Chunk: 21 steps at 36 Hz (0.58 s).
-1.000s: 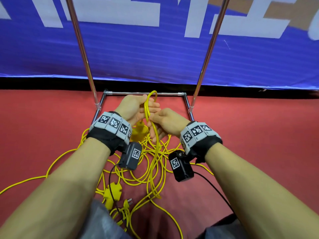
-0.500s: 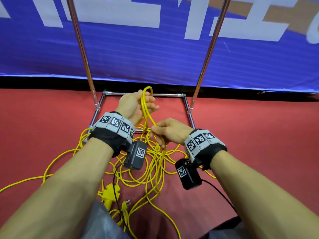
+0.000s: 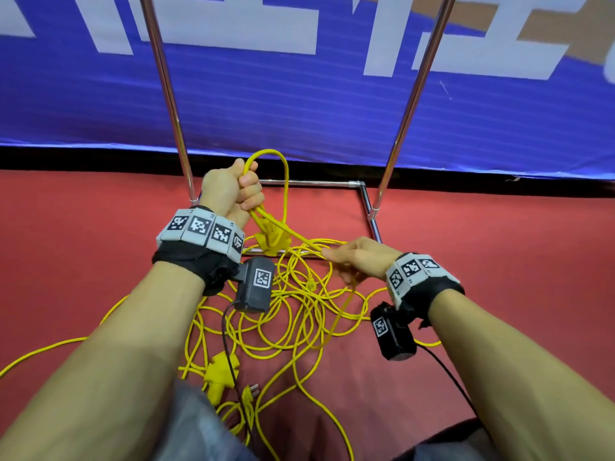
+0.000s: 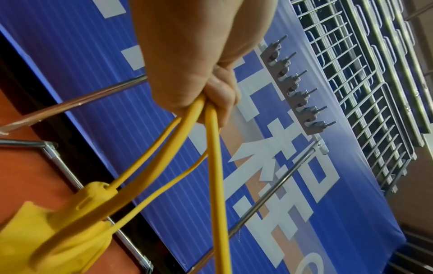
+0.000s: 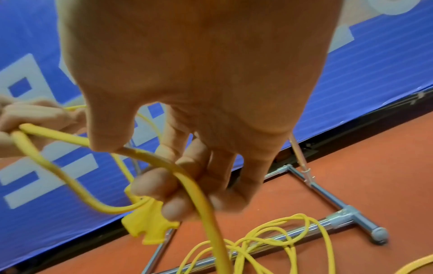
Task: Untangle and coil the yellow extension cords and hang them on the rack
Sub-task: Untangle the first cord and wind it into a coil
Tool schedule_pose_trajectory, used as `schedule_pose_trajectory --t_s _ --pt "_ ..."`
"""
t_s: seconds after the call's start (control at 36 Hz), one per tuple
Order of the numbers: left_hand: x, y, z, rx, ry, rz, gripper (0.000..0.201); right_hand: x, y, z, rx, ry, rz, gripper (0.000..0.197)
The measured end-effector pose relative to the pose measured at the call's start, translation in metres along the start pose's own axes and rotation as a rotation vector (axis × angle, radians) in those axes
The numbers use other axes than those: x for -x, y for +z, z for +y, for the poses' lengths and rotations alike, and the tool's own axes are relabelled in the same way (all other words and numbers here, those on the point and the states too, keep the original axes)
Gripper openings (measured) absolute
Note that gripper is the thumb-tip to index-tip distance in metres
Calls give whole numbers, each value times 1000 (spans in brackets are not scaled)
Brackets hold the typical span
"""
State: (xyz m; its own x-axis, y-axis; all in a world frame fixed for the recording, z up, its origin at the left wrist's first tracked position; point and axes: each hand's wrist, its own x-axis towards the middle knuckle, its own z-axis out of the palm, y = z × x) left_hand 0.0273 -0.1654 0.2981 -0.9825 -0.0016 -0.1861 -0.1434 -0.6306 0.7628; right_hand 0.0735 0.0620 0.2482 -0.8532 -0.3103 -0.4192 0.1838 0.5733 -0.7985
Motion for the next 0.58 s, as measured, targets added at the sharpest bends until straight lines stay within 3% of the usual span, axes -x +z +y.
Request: schedule_pose_trajectory --t_s 0.17,0.39,0.47,0.58 --pt "-3 1 1 -193 28 38 33 7 -21 -4 -10 -26 279 52" --pt "-4 7 -15 -643 89 41 31 -15 -20 -14 -166 -24 513 52" --pt "-6 8 -23 -754 106 56 33 -19 -17 -25 -248 -8 506 39" --pt "-6 8 -38 -919 129 15 38 -15 -14 -41 -544 -18 332 30"
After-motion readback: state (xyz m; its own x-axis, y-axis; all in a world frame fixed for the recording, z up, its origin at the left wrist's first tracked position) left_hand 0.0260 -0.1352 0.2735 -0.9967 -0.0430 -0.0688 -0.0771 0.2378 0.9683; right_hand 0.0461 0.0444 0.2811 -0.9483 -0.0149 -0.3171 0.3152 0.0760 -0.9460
